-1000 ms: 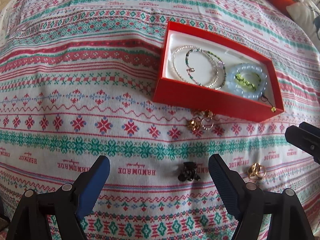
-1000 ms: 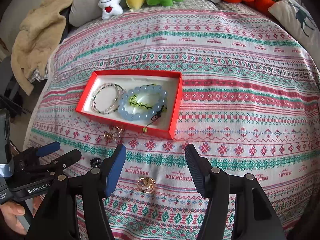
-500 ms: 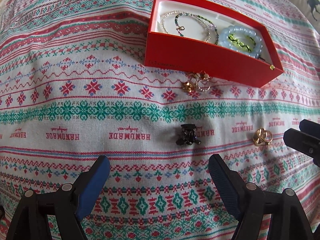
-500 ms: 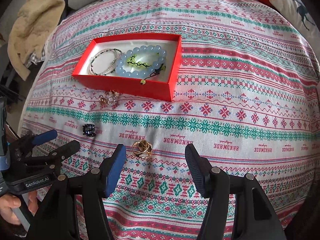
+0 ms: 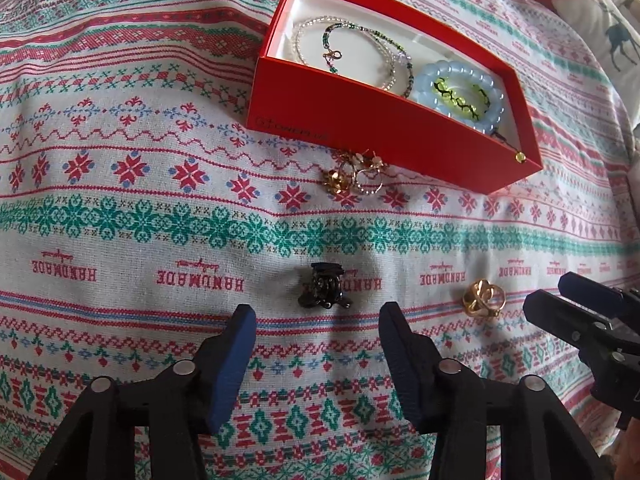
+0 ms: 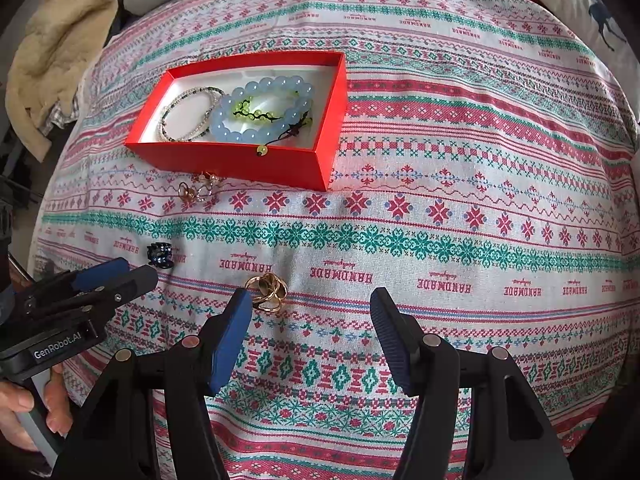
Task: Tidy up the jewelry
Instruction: 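Grasp the black hair clip with the left gripper while the right approaches the gold ring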
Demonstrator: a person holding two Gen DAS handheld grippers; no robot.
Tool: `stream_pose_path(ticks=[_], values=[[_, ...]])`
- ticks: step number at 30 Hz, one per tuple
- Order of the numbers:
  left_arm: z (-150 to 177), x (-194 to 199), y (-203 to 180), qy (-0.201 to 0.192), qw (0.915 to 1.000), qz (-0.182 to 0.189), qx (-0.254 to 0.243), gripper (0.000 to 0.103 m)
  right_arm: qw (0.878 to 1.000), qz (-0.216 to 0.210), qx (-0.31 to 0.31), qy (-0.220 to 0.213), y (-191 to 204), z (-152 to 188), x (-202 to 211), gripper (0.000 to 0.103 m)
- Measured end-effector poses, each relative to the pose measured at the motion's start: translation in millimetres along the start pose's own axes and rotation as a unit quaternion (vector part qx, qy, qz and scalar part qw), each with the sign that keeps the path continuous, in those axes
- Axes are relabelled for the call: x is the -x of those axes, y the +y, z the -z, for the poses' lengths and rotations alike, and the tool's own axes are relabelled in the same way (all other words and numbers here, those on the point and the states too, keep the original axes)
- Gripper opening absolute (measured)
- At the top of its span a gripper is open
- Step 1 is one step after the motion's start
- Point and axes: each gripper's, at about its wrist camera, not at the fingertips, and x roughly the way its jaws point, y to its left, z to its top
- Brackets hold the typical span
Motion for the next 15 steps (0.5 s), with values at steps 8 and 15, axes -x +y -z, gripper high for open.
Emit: stream_pose_path(ticks=[8, 15], values=[[-13, -20, -15, -0.003, 1.0, -0.006, 0.003, 0.032, 1.0, -0.002, -0.004, 0.005, -4, 2, -1, 0.064], [-18, -27, -22, -0.01, 0.9997, -0.021, -0.004, 0.026, 1.0, -0.004, -0.008, 0.009, -7, 5, -3, 0.064]])
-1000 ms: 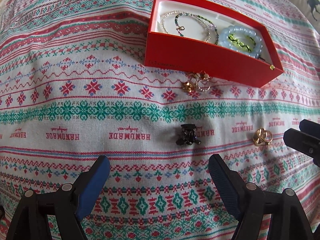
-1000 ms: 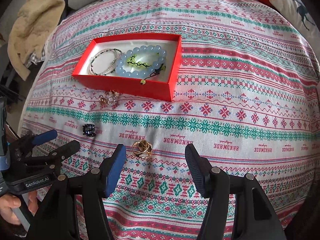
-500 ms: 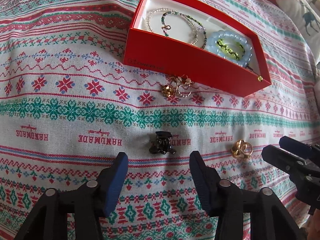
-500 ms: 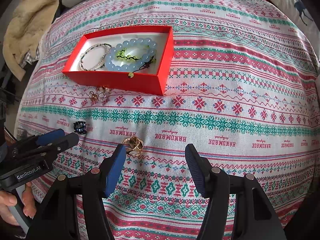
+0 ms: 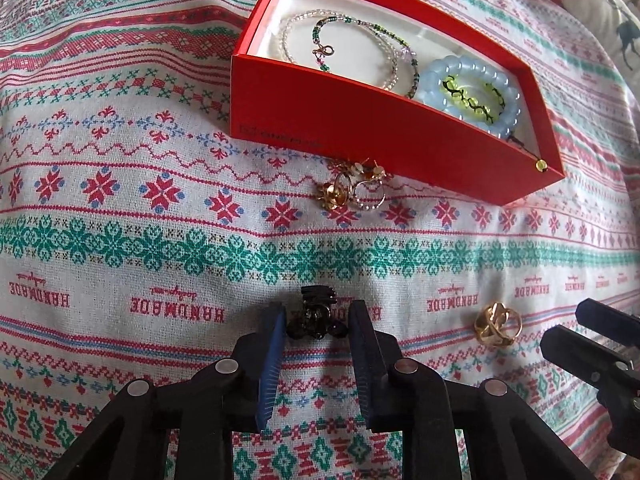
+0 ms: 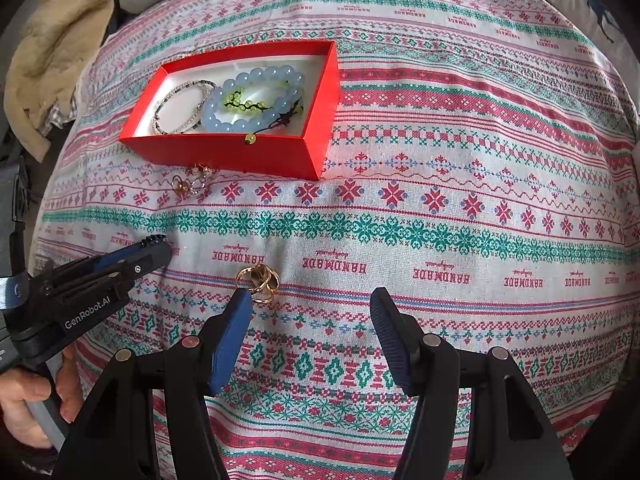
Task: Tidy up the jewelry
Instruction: 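Grasp the black hair clip with the left gripper while the right approaches the gold ring, then lift the black hair clip with the left gripper while the right grasps and lifts the gold ring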
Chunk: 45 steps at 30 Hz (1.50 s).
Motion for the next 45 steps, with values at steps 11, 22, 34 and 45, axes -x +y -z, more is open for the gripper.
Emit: stream_pose_path(ticks=[11, 22, 34, 45], values=[[3, 22, 12, -0.024, 0.9997, -0.009, -0.004, 0.026, 1.0, -0.007, 0.007, 0.011, 9, -2, -7, 0.064], [15, 38, 35, -0.035, 0.9992, -0.02, -0.01, 0.026, 0.999, -0.028, 0.006, 0.043, 24, -7, -28, 0.064], [28, 47, 58, -0.03, 0.9993, -0.023, -0.005, 0.026, 0.998, -0.032, 0.01, 0.047, 43, -15, -43, 0.046], [31, 42, 51, -0.024, 0.9994, -0.025, -0.01, 0.026, 0.999, -0.025, 0.006, 0.043, 42, -18, -49, 0.027]])
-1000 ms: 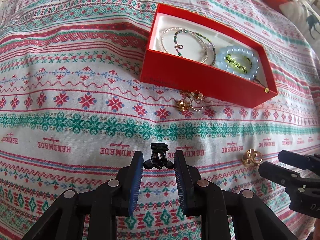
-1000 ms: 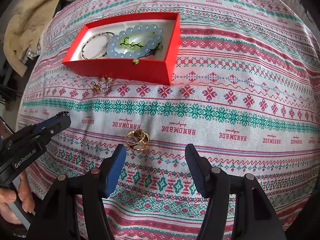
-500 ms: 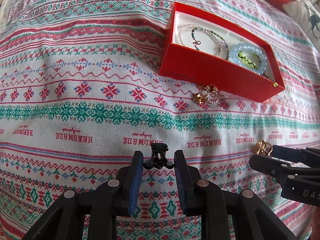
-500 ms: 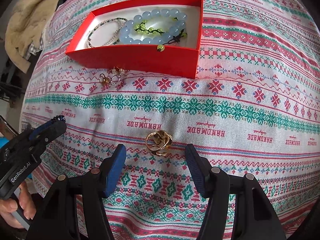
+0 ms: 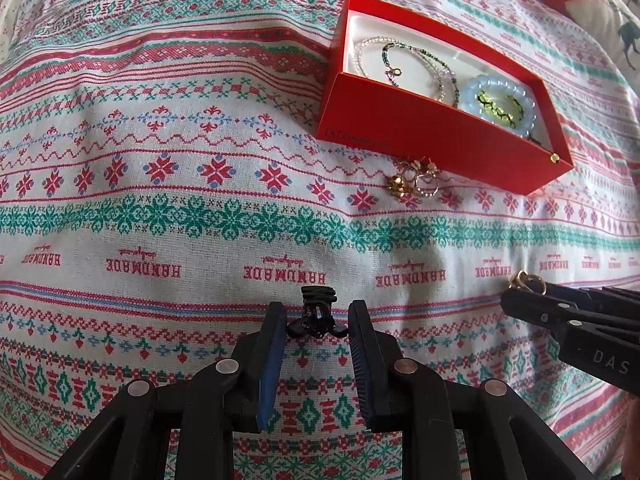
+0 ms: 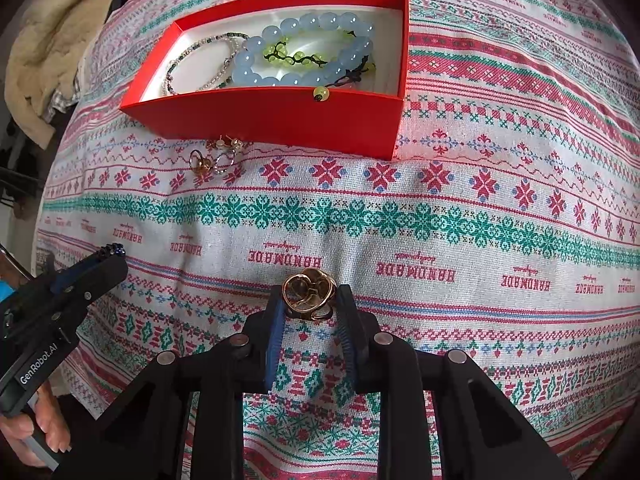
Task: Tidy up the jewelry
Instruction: 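Lift the black hair clip with the left gripper while the right grasps and lifts the gold ring, then carry the hair clip and gold ring into the red box and open both grippers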
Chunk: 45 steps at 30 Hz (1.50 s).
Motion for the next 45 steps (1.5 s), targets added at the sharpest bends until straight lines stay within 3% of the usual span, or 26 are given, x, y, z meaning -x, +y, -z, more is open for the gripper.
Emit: stream_pose_path(ticks=[24, 45], values=[[-18, 25, 4, -0.029, 0.9994, 0.016, 0.01, 0.026, 0.998, -0.022, 0.009, -0.052, -1, 7, 45, 0.024], [-78, 27, -33, -0.106, 0.9918, 0.072, -0.004, 0.026, 0.987, -0.072, -0.014, -0.143, -16, -40, 80, 0.025]])
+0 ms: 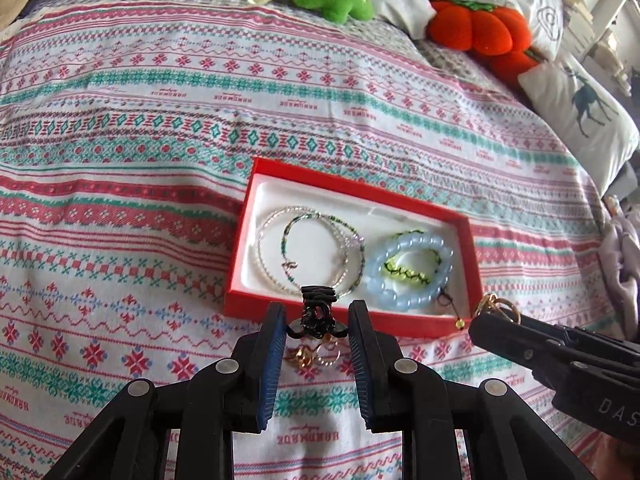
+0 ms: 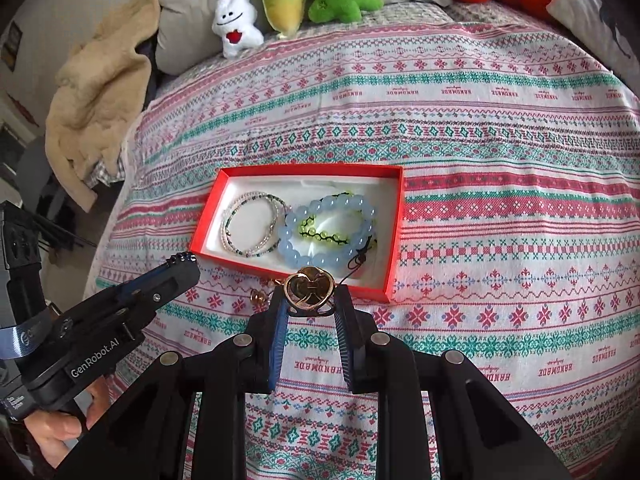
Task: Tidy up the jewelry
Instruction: 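Carry the hair clip and gold ring into the red box and open both grippers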
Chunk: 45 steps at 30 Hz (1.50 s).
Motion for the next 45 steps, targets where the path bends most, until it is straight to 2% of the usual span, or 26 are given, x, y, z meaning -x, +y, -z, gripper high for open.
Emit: stream_pose_path(ticks=[5, 12, 21, 23, 25, 29, 34, 39, 43, 45], values=[[-9, -18, -5, 0.002, 1.0, 0.005, 0.004, 0.026, 1.0, -0.005, 0.006, -0.007, -5, -8, -7, 0.025], [-14, -37, -7, 0.012, 0.9999, -0.008, 0.008, 0.026, 1.0, -0.006, 0.005, 0.008, -10, -12, -21, 0.025], [-15, -38, -13, 0.017, 0.9998, -0.008, 0.001, 0.029, 1.0, -0.002, 0.002, 0.019, -17, -14, -30, 0.025], [-14, -34, -14, 0.014, 0.9999, -0.006, -0.001, 0.039, 1.0, -0.004, 0.0, 0.02, -17, -14, -30, 0.025], [-14, -29, -15, 0.01, 0.9999, -0.006, -0.001, 0.042, 1.0, -0.007, -0.007, 0.018, -19, -14, -30, 0.026], [-12, -18, -16, 0.005, 1.0, -0.007, -0.003, 0.043, 0.999, -0.02, -0.019, 0.017, -24, -15, -23, 0.028], [-8, -4, -16, 0.005, 0.9998, -0.015, -0.008, 0.052, 0.999, -0.025, -0.022, 0.005, -25, -14, -9, 0.04], [-2, 1, -8, 0.019, 0.9994, -0.029, 0.0, 0.063, 0.999, -0.022, -0.025, 0.005, -24, -10, 0, 0.048], [3, 4, 0, 0.025, 0.9983, -0.051, 0.014, 0.083, 0.999, -0.011, -0.032, 0.005, -24, -4, 6, 0.061], [6, 6, 4, 0.024, 0.9973, -0.066, 0.02, 0.086, 0.999, -0.004, -0.034, 0.01, -25, 0, 7, 0.064]])
